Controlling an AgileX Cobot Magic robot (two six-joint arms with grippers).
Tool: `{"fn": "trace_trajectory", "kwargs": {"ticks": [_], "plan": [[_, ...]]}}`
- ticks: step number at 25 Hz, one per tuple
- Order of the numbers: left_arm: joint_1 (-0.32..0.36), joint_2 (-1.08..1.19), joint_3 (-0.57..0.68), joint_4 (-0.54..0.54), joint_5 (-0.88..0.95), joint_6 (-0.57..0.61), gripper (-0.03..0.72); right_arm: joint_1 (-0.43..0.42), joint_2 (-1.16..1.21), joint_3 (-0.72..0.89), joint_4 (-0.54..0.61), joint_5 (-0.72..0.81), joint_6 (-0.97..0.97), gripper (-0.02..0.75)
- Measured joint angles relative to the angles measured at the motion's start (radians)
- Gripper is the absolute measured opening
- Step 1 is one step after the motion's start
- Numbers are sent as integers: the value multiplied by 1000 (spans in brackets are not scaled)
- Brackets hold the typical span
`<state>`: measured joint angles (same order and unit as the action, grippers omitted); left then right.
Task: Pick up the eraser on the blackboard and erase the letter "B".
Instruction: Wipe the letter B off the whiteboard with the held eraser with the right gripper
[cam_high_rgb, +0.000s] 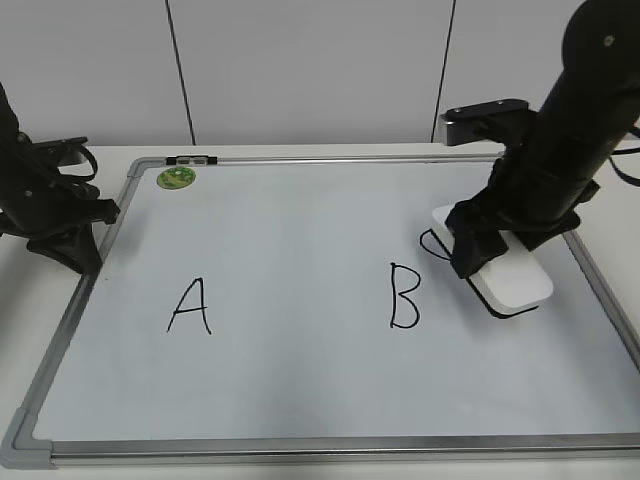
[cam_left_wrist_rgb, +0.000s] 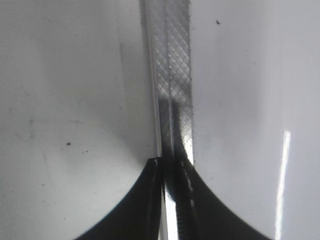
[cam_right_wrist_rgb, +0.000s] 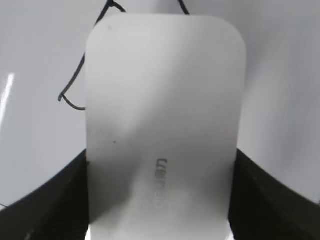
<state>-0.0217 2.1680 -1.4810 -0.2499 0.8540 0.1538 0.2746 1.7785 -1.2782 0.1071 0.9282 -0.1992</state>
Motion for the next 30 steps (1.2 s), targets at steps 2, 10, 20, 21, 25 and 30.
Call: {"fn": "trace_trajectory", "kwargs": {"ticks": [2, 10, 20, 21, 25, 30], "plan": [[0, 0, 0, 0, 2, 0, 51, 22, 42, -29, 2, 4, -2, 521], [0, 0, -1, 0, 2, 0, 51, 52, 219, -188, -2, 33, -4, 521], [0, 0, -2, -2, 2, 0, 51, 54, 376, -321, -8, 58, -20, 521], [0, 0, -2, -2, 2, 0, 51, 54, 381, -327, -8, 60, -20, 521], [0, 2, -2, -5, 0, 0, 51, 56, 391, -336, -12, 71, -20, 521], [0, 2, -2, -7, -2, 0, 51, 74, 393, -338, -30, 73, -20, 521]]}}
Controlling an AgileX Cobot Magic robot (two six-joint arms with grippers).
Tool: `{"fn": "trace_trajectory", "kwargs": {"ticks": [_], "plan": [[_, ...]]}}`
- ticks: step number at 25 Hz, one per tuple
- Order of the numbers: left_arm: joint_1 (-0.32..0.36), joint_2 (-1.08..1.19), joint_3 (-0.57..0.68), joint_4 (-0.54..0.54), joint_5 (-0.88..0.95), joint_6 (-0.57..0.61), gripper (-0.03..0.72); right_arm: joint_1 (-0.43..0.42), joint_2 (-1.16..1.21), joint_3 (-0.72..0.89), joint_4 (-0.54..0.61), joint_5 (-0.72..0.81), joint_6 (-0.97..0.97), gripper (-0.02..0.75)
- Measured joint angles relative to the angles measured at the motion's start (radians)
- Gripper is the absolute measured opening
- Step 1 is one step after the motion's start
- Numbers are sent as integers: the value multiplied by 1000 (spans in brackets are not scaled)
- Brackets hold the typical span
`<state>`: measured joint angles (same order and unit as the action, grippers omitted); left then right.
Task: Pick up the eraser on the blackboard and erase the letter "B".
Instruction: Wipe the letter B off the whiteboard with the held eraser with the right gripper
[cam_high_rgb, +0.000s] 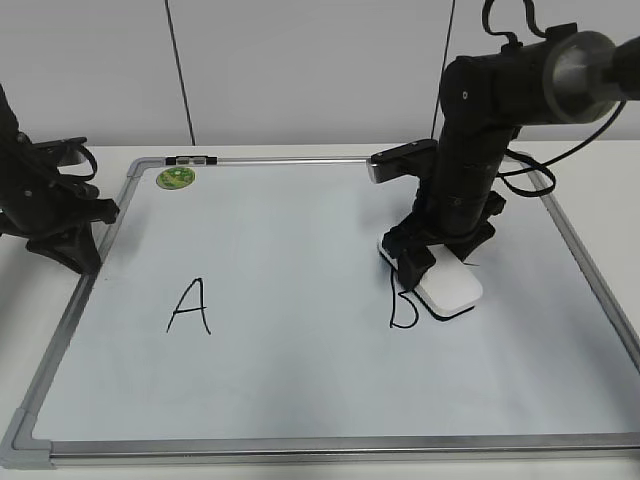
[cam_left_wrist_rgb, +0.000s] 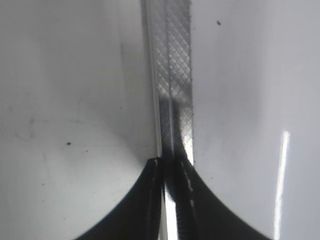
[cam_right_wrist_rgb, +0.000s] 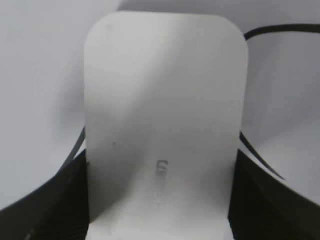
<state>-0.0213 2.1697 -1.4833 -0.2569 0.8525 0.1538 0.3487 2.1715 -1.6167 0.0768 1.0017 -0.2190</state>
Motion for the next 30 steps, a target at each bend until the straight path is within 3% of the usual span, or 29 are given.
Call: {"fn": "trace_trajectory", "kwargs": {"ticks": [15, 30], "plan": [[2, 0, 0, -4, 0, 0, 51, 149, 8, -8, 82, 2, -71, 521], [2, 0, 0, -8, -2, 0, 51, 133, 16, -30, -16, 11, -37, 521]]}}
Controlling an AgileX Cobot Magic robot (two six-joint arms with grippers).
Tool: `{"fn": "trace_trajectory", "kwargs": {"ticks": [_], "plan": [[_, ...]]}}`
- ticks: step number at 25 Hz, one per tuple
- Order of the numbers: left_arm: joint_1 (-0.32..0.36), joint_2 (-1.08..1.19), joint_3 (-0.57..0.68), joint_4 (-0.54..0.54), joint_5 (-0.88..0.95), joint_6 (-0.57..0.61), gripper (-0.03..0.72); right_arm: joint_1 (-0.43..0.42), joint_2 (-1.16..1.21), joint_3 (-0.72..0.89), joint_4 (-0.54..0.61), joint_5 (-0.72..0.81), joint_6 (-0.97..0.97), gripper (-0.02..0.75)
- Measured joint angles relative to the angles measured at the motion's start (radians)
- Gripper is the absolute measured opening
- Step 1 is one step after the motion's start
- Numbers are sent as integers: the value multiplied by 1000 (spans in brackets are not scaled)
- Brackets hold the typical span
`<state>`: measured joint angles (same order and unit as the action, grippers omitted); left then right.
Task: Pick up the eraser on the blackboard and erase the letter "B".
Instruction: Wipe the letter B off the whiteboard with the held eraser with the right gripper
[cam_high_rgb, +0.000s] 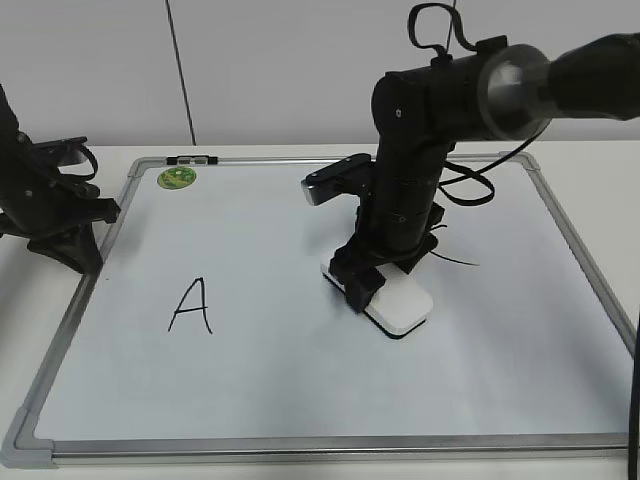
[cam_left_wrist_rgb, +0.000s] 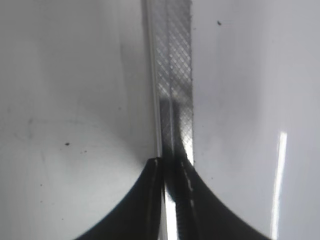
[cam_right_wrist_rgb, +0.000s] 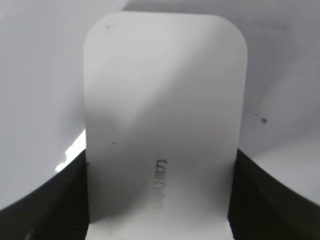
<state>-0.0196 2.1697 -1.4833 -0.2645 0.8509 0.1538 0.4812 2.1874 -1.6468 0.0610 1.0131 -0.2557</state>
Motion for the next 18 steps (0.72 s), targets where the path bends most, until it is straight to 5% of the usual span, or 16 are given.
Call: {"fn": "trace_trajectory", "kwargs": {"ticks": [18], "plan": [[0, 0, 0, -5, -4, 0, 51, -105, 0, -3, 5, 0, 0, 520]]}}
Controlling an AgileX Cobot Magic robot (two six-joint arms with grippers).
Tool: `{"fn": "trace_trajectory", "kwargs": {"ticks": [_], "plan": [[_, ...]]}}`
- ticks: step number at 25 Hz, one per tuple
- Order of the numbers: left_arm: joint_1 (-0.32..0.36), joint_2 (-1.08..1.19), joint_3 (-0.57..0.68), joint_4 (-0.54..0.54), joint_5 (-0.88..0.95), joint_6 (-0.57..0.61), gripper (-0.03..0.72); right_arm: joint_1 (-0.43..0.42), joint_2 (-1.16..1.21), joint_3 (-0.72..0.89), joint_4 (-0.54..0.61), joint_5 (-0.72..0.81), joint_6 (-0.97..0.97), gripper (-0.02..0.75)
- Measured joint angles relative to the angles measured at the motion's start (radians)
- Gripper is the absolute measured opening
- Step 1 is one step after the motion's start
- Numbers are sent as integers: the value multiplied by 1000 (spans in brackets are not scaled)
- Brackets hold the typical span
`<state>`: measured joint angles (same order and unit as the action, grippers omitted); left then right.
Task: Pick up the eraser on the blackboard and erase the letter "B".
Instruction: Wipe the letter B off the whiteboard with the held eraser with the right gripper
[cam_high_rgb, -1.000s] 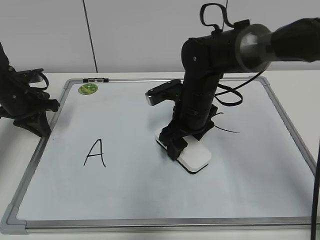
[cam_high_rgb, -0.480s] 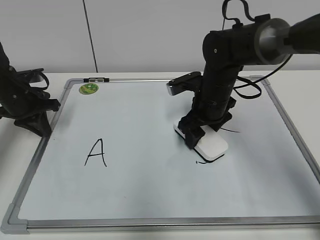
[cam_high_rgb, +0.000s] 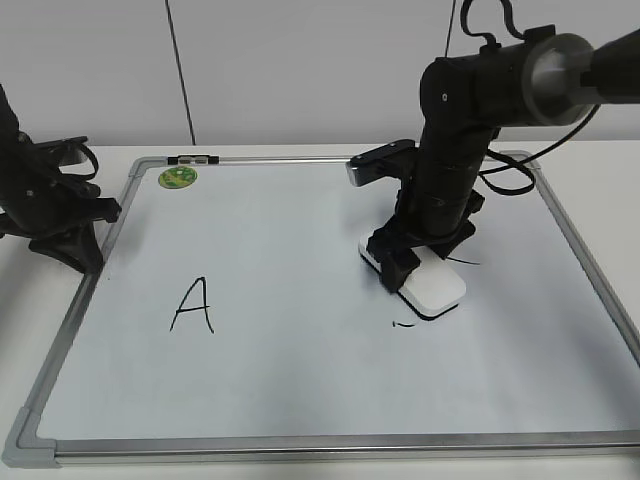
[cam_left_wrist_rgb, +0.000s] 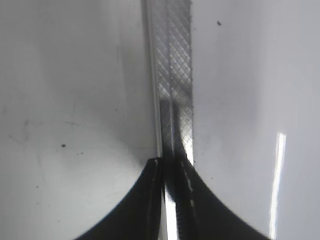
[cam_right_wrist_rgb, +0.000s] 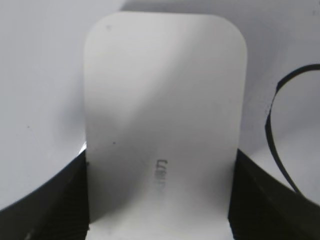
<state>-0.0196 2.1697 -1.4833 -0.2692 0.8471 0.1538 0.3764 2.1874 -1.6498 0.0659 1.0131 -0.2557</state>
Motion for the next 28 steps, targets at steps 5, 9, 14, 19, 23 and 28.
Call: {"fn": "trace_trajectory", "kwargs": {"ticks": [5, 9, 14, 19, 23, 28], "plan": [[0, 0, 0, 0, 0, 0, 51, 42, 0, 0, -16, 6, 2, 520], [0, 0, 0, 0, 0, 0, 51, 100, 2, 0, 1, 20, 2, 520], [0, 0, 0, 0, 0, 0, 51, 150, 2, 0, 14, 22, 3, 520], [0, 0, 0, 0, 0, 0, 51, 156, 2, 0, 1, 18, 3, 520], [0, 0, 0, 0, 0, 0, 52, 158, 2, 0, -51, 13, 31, 519], [0, 0, 0, -1, 0, 0, 55, 142, 2, 0, -75, 3, 44, 519]]}}
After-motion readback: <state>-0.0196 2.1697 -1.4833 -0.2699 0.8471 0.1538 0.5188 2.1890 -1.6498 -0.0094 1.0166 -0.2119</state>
